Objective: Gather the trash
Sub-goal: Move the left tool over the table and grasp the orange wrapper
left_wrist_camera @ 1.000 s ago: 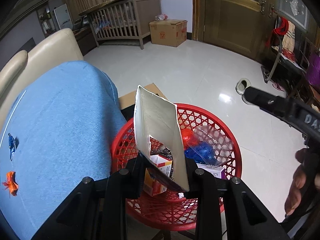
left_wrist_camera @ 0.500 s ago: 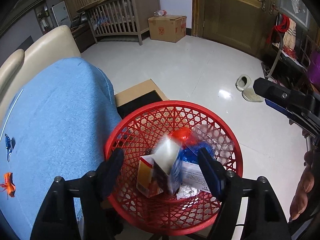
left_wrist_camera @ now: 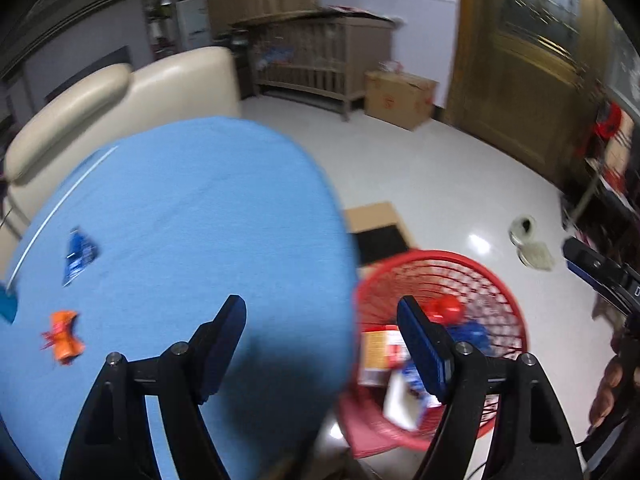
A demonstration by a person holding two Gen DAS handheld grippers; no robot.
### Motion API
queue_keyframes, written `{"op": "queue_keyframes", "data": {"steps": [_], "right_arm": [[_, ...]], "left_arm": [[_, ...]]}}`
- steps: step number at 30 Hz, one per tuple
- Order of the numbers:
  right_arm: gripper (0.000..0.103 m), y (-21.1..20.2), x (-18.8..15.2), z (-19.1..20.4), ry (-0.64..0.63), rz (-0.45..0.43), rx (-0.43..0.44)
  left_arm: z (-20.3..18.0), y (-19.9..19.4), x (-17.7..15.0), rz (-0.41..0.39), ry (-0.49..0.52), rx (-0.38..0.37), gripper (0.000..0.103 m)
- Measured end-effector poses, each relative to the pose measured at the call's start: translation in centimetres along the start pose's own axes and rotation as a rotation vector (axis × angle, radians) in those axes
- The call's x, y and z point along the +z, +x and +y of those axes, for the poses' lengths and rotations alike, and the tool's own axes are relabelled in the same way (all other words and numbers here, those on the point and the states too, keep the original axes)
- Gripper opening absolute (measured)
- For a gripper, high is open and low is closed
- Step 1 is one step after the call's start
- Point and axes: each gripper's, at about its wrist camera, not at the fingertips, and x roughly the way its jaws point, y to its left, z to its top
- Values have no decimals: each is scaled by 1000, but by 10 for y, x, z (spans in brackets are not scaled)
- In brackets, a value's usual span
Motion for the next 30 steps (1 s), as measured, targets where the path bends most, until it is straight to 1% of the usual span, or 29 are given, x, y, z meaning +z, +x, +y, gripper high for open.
{"op": "queue_keyframes", "data": {"steps": [2, 6, 11, 12, 15, 16, 19, 24, 30], "right_arm": [[66, 5, -3, 13, -25, 16, 12], [66, 18, -12, 44, -80, 57, 41], [66, 36, -28, 93, -174, 120, 90], [66, 40, -32, 105, -196, 134, 101], [66, 51, -43, 135, -254, 172, 124], [66, 55, -46, 142, -269, 183, 128], [66, 65, -58, 170, -326, 214, 136], [66, 81, -72, 205, -388, 257, 144], [66, 92, -80, 235, -436, 283, 152]], "left_arm": [[27, -5, -6, -4, -48, 46, 79], [91, -13, -23, -4, -179, 117, 79], [163, -16, -40, -6, -325, 212, 79], [181, -16, -45, -9, -368, 236, 79], [213, -9, -53, -12, -463, 289, 79], [222, -8, -59, -11, -484, 295, 79], [239, 2, -63, 2, -524, 296, 79], [250, 18, -60, 21, -517, 287, 79], [264, 29, -60, 22, -533, 279, 79]]}}
